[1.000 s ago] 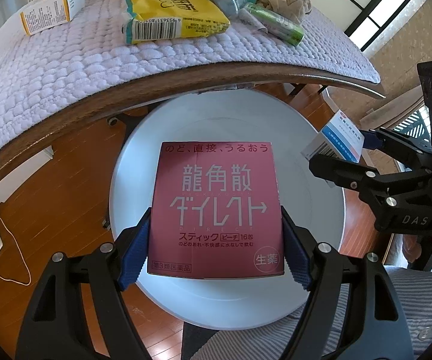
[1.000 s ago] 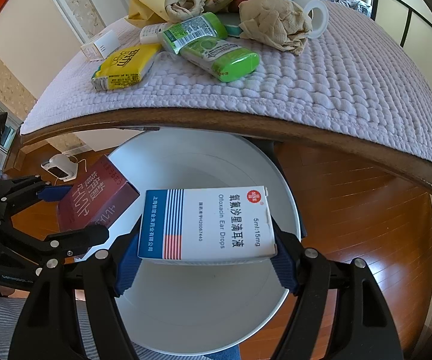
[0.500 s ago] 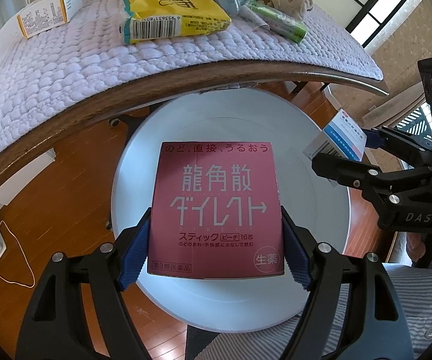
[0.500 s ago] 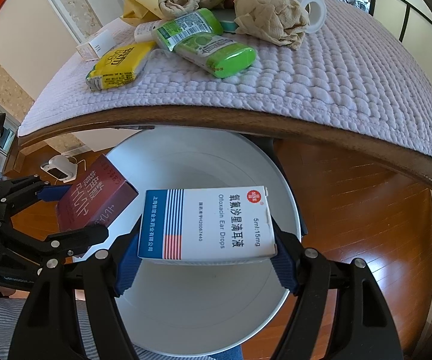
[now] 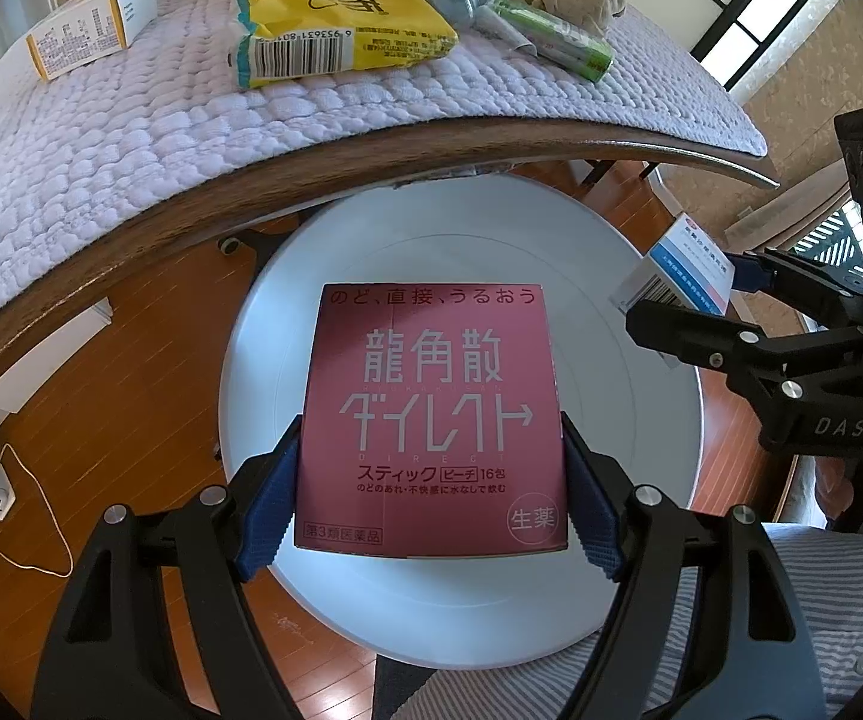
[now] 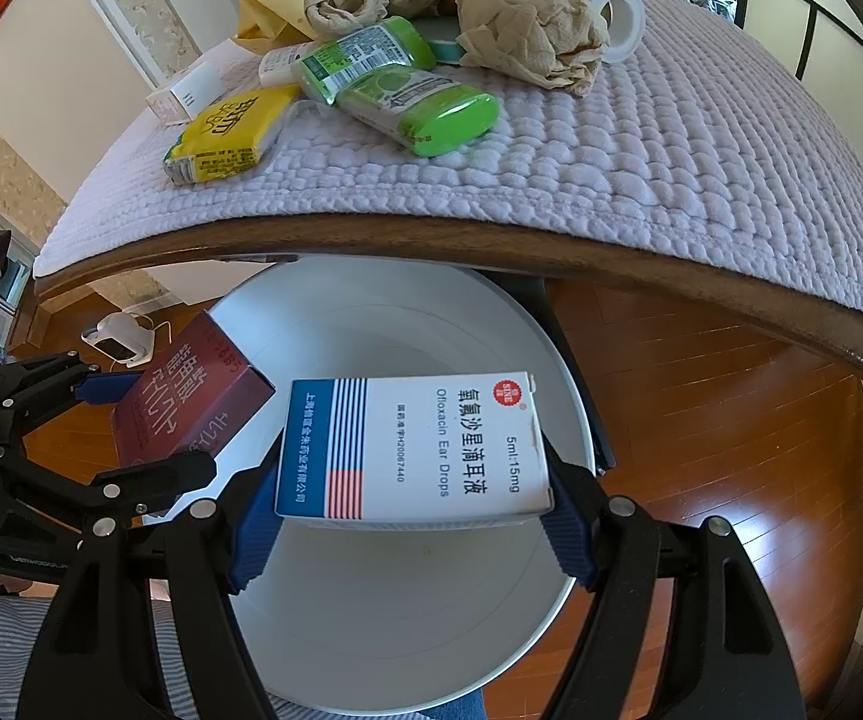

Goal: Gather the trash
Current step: 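Open the left gripper over the bin while the right gripper also releases its box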

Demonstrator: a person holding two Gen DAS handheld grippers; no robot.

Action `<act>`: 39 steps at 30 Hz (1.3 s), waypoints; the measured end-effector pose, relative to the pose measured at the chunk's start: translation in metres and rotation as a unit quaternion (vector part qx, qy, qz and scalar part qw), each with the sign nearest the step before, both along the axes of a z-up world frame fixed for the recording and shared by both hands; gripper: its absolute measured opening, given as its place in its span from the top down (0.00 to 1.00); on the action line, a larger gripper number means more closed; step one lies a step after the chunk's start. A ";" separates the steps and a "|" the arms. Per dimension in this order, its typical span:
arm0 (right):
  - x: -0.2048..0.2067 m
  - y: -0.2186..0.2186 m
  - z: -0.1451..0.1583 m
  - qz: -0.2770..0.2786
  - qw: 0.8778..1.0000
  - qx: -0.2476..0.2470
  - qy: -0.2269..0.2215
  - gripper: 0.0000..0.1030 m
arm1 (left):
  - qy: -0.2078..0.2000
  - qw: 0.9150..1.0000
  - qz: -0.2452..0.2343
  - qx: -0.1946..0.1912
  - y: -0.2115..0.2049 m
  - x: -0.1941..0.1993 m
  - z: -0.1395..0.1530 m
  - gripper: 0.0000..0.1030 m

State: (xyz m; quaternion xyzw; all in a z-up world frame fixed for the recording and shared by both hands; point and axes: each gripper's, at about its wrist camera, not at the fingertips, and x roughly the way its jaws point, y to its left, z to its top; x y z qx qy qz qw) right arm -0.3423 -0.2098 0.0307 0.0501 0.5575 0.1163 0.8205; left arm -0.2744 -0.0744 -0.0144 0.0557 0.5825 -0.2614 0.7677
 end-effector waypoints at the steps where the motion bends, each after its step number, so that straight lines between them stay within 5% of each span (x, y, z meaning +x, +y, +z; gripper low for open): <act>1: -0.001 0.001 0.001 0.000 1.000 0.000 0.000 0.30 | 0.000 1.000 0.000 0.001 0.000 0.000 0.000 0.24; 39: 0.003 -0.003 0.000 -0.003 1.000 -0.002 0.000 0.30 | 0.000 1.000 -0.005 0.005 -0.003 0.005 -0.001 0.24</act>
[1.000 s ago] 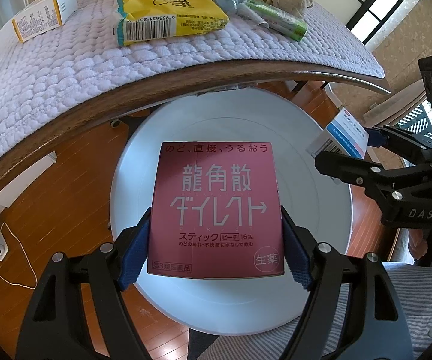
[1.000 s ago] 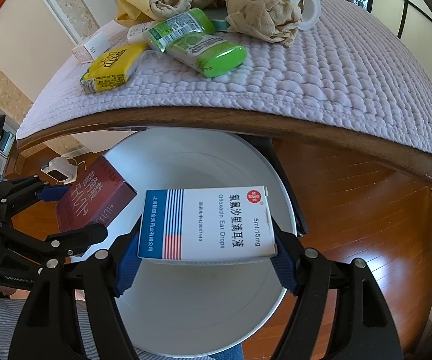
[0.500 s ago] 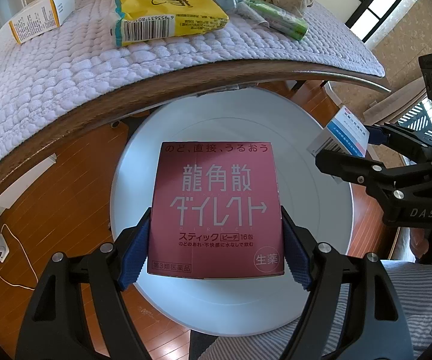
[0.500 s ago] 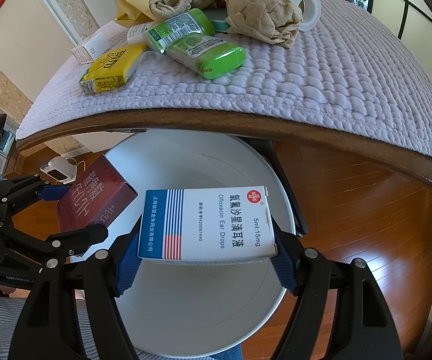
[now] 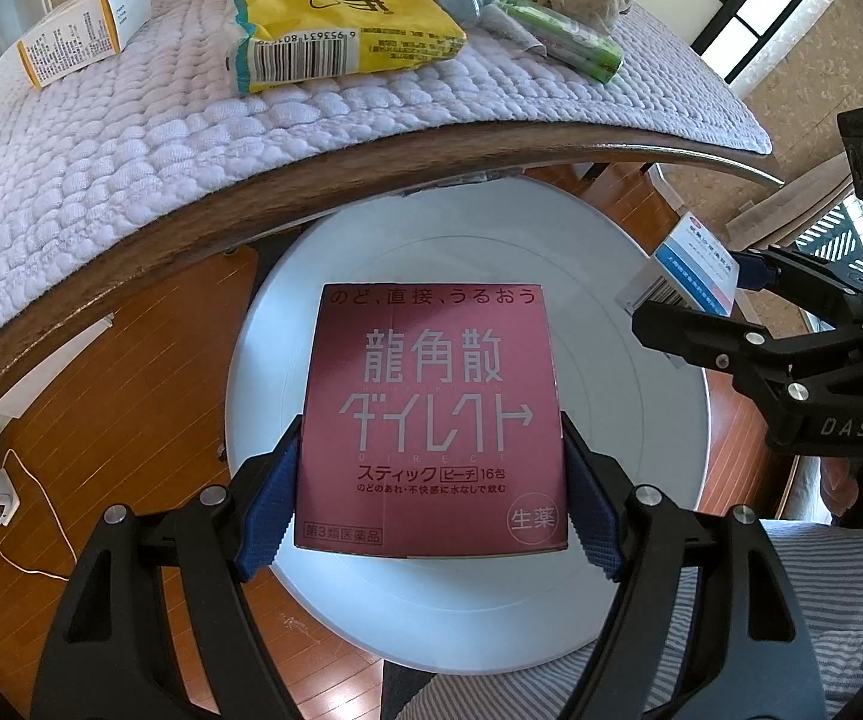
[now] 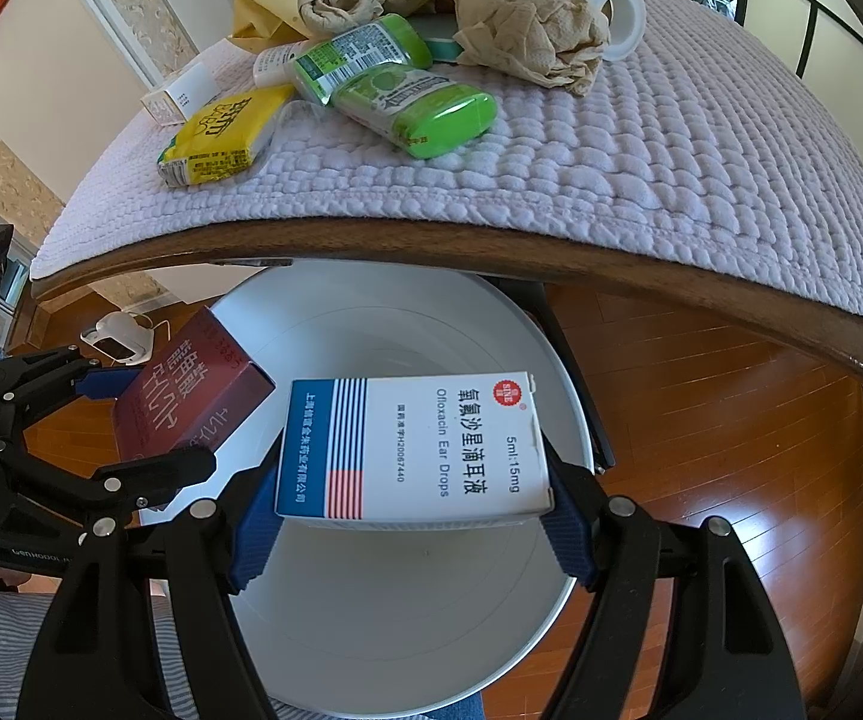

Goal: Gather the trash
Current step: 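Open the left gripper over the bin while the right gripper also releases its box, then grasp the yellow BABO bag with the left gripper while the right grasps the green Doublemint bottle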

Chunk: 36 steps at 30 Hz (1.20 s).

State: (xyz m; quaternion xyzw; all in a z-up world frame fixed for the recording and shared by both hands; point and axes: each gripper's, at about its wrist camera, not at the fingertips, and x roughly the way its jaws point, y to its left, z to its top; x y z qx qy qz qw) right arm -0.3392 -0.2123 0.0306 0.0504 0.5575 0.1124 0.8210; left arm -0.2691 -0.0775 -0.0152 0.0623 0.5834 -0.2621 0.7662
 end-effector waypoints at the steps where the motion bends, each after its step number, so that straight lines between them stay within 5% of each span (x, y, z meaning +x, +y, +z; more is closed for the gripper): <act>1: 0.000 0.000 0.000 0.000 1.000 0.000 0.000 0.30 | 0.001 1.000 0.001 0.000 0.000 0.000 0.000 0.24; 16: 0.001 -0.009 0.006 -0.010 1.000 -0.012 -0.012 0.17 | -0.002 1.000 -0.004 -0.030 0.013 0.003 0.008 0.12; 25: -0.007 -0.017 0.052 -0.011 0.989 -0.094 -0.114 0.08 | -0.064 0.993 0.041 -0.085 0.049 -0.002 0.063 0.10; 36: 0.029 -0.003 0.060 0.030 0.985 -0.075 -0.153 0.10 | -0.123 0.986 0.070 -0.082 0.034 0.049 0.085 0.04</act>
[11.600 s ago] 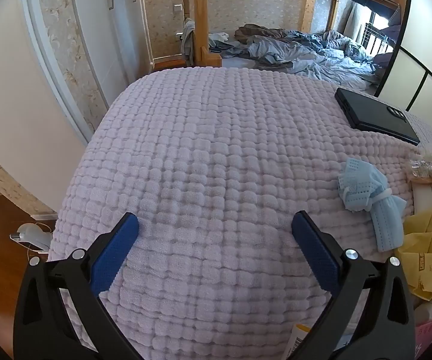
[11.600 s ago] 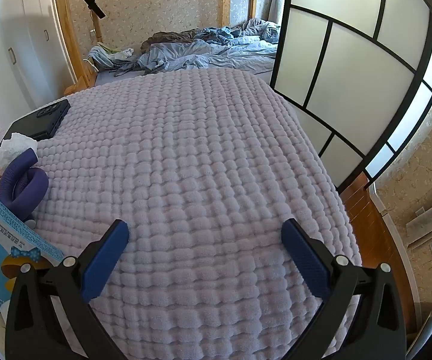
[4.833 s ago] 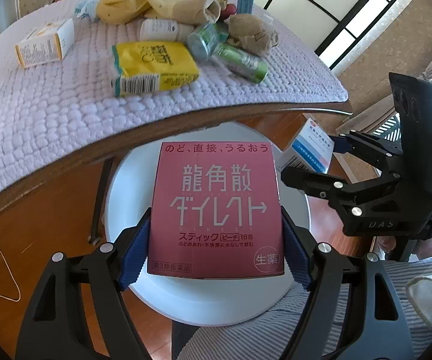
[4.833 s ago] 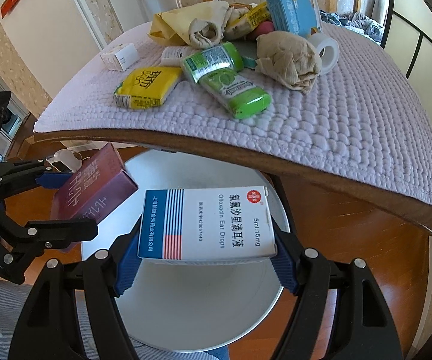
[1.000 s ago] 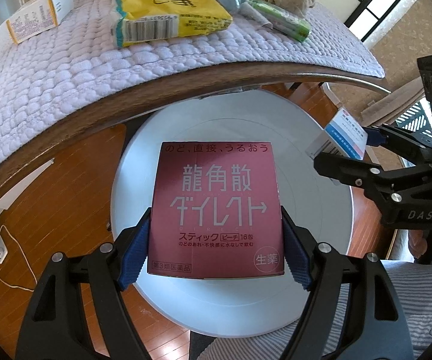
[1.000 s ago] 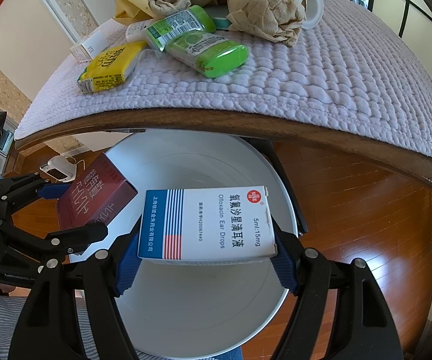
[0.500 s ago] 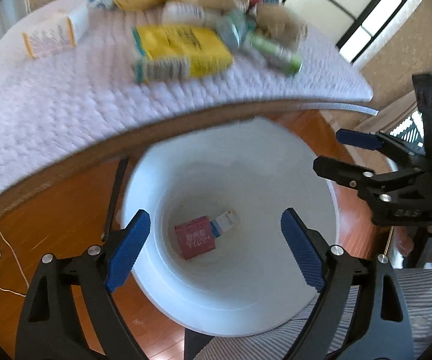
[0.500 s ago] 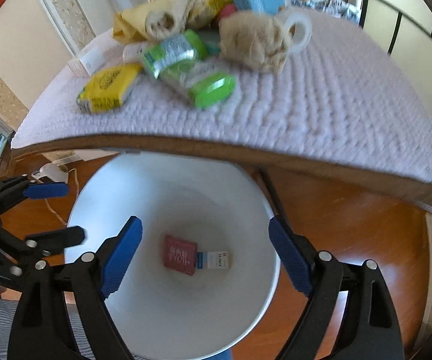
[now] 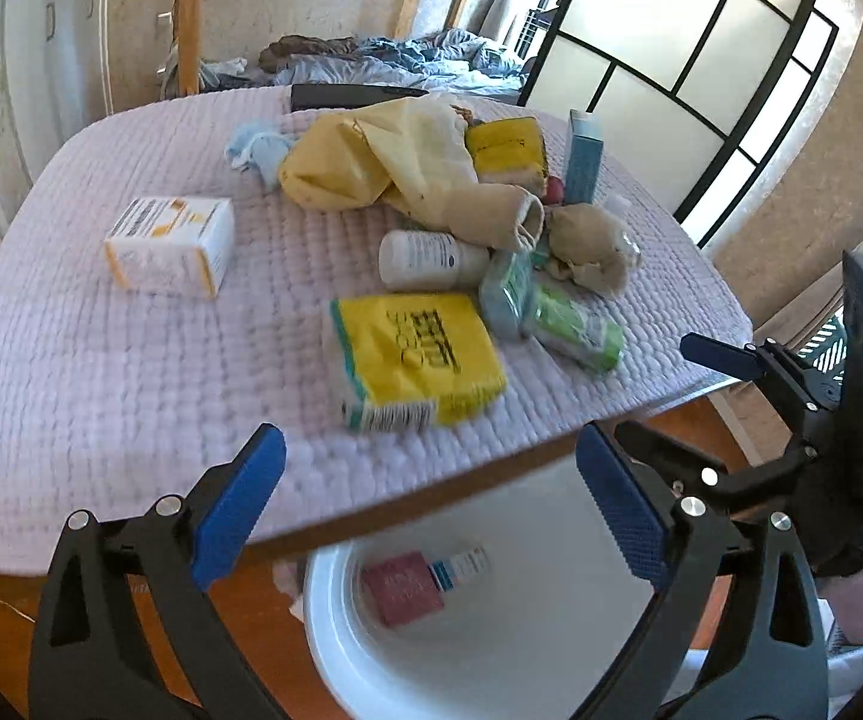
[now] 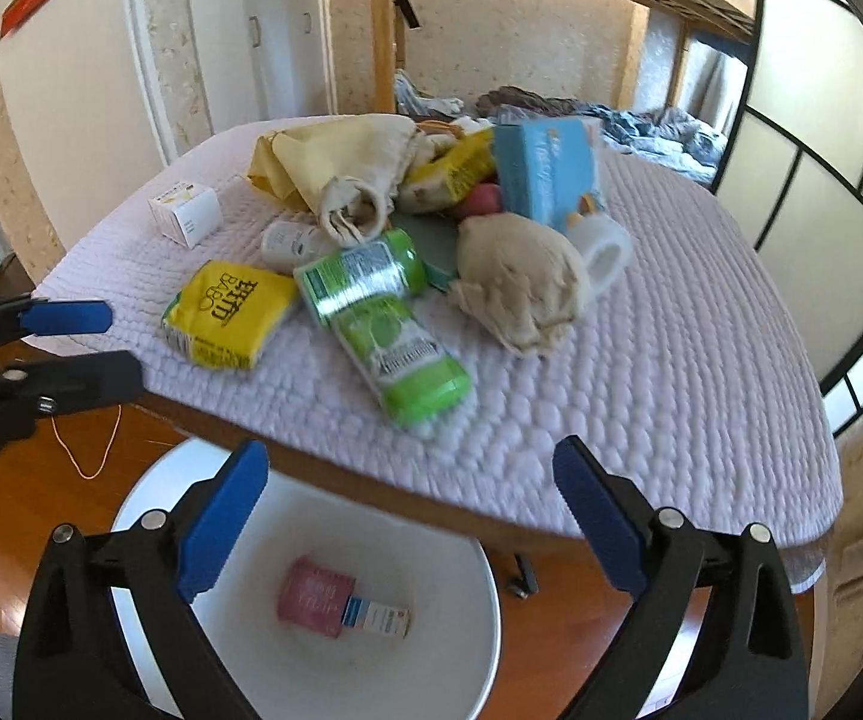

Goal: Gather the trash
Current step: 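Grasp the yellow BABO bag with the left gripper while the right grasps the green Doublemint bottle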

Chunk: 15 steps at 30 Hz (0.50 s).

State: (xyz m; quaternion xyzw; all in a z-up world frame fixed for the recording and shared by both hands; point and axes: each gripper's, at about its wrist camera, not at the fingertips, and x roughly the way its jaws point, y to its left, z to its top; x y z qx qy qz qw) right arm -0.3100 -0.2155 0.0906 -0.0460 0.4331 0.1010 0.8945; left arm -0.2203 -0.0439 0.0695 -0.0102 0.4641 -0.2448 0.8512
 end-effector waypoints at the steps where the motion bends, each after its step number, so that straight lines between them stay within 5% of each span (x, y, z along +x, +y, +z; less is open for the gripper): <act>1: 0.008 0.006 -0.002 0.004 1.000 -0.003 0.001 0.13 | 0.000 1.000 0.003 0.003 -0.001 0.006 -0.001 0.04; 15: 0.041 0.002 -0.010 0.016 1.000 0.023 0.013 0.32 | -0.001 1.000 0.003 0.023 -0.021 0.028 -0.016 0.16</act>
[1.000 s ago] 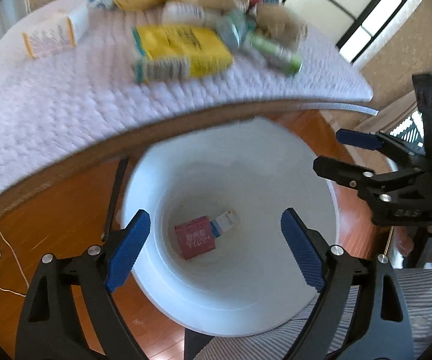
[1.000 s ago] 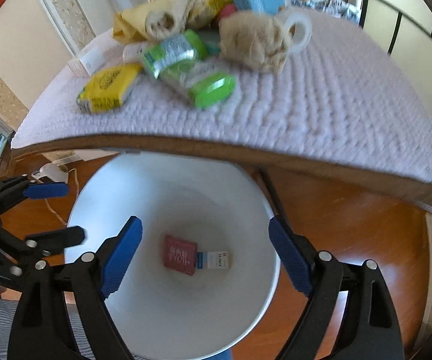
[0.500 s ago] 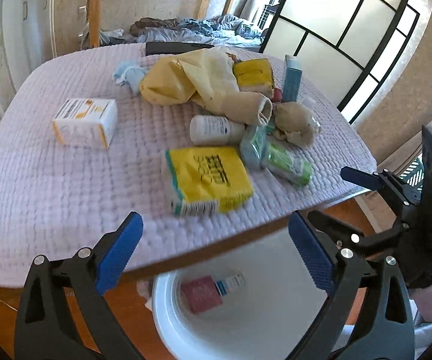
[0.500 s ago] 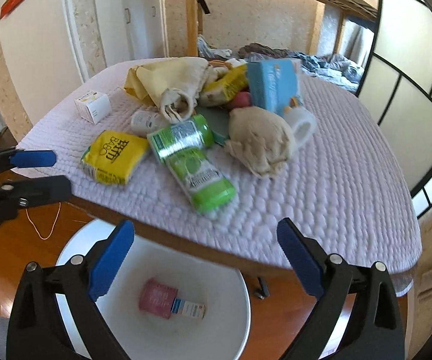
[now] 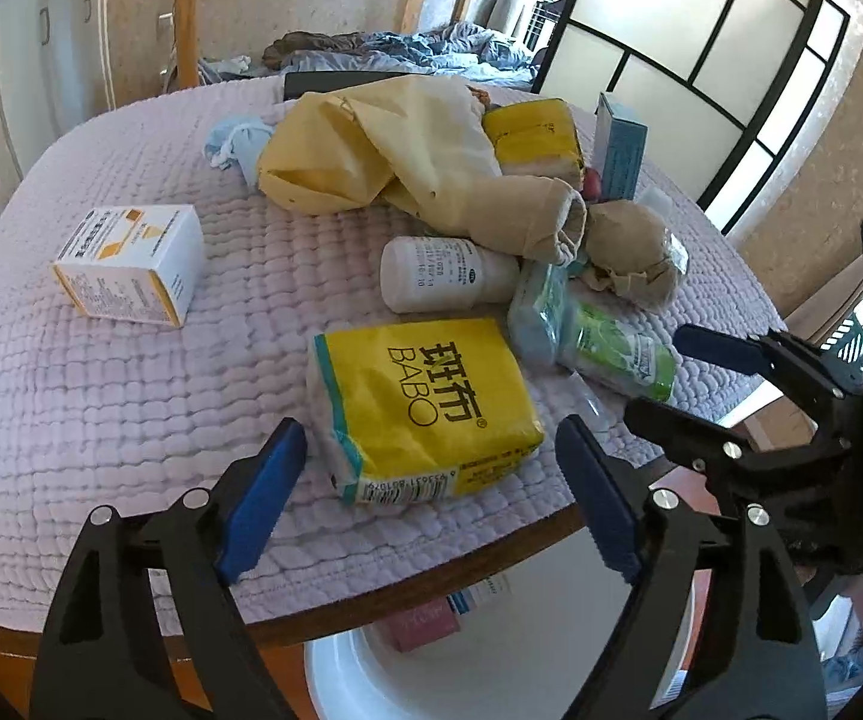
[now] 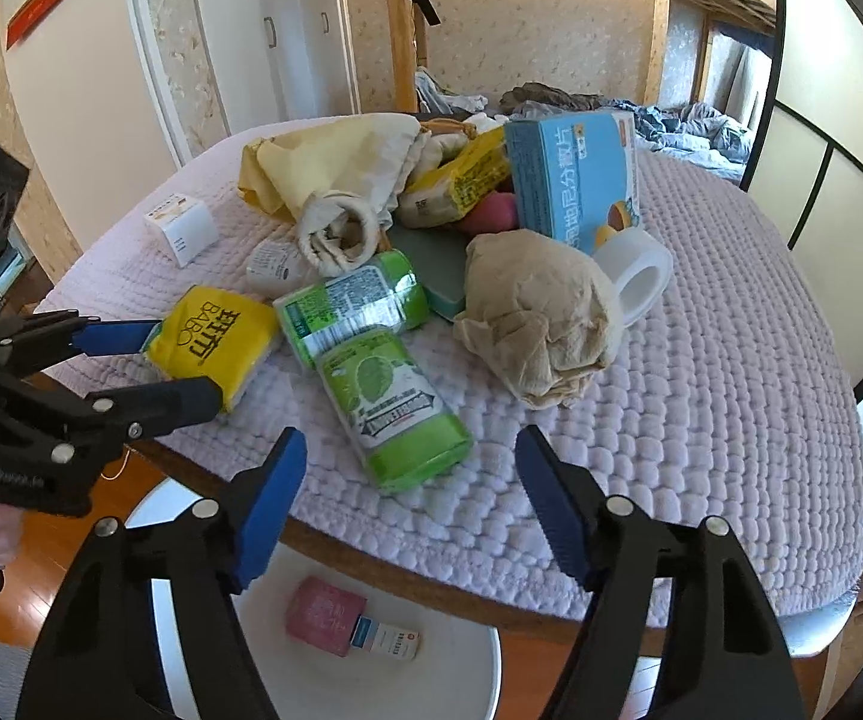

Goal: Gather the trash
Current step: 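Grasp the yellow BABO bag with the left gripper while the right grasps the green Doublemint bottle, then carry the yellow bag and green bottle with both grippers over the white bin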

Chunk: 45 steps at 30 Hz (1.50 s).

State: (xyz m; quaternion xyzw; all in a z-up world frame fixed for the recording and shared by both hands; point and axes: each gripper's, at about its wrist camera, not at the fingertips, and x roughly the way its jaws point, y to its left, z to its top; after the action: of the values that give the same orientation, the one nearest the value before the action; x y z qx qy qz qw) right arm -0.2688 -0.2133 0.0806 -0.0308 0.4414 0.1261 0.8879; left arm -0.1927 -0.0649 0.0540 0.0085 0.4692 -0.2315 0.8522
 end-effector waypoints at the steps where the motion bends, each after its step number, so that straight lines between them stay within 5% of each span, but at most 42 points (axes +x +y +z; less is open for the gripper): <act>1: 0.004 0.002 -0.001 0.002 1.000 -0.002 0.001 0.34 | -0.003 1.000 -0.001 0.005 -0.002 -0.001 0.000 0.16; 13: 0.012 0.010 -0.004 0.010 1.000 -0.016 -0.009 0.54 | -0.051 0.995 -0.001 0.080 -0.026 -0.005 -0.002 0.21; 37: -0.003 -0.002 -0.001 -0.006 1.000 -0.015 -0.003 0.55 | -0.058 0.995 0.062 0.059 0.011 -0.014 0.013 0.26; 45: -0.004 -0.007 -0.001 -0.010 1.000 0.007 0.001 0.60 | -0.053 0.995 0.082 0.022 0.028 -0.015 0.019 0.26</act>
State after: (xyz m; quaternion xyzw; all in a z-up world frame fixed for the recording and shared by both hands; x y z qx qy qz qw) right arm -0.2724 -0.2203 0.0792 -0.0203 0.4412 0.1207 0.8890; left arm -0.2078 -0.0368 0.0735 0.0005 0.4270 -0.1496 0.8918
